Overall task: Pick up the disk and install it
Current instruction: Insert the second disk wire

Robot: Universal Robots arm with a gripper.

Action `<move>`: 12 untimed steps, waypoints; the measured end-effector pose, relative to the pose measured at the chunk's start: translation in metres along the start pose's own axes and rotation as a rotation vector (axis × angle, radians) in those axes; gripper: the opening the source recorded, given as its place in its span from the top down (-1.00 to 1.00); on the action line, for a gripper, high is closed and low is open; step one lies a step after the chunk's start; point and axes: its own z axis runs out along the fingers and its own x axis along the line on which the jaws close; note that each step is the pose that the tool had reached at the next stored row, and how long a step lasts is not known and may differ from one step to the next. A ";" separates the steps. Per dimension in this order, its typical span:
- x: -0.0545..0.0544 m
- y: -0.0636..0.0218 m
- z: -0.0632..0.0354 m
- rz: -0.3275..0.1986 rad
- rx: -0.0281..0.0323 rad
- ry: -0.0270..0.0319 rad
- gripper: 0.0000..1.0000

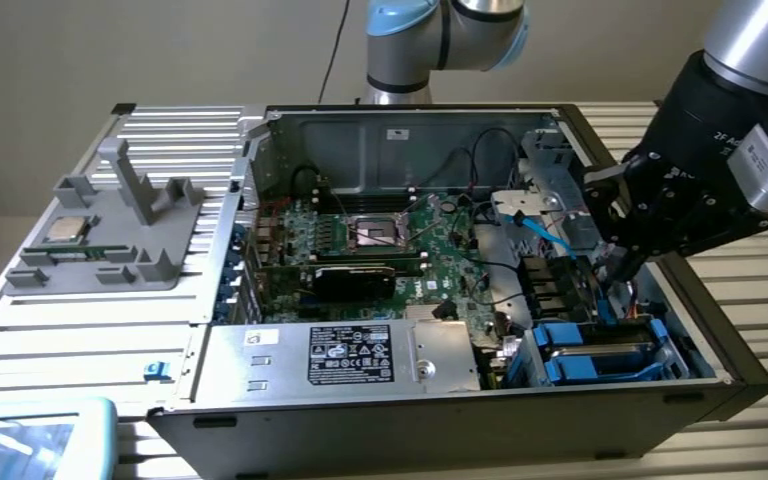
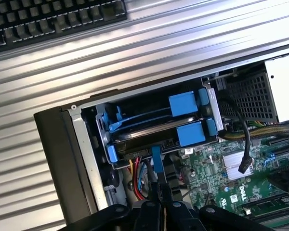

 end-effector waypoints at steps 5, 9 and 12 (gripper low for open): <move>0.001 0.0041 0.0030 -0.042 -0.0006 -0.0007 0.79; 0.002 0.0091 0.0046 -0.068 -0.0007 -0.0010 0.79; 0.002 0.0145 0.0056 -0.080 -0.0001 -0.0013 0.79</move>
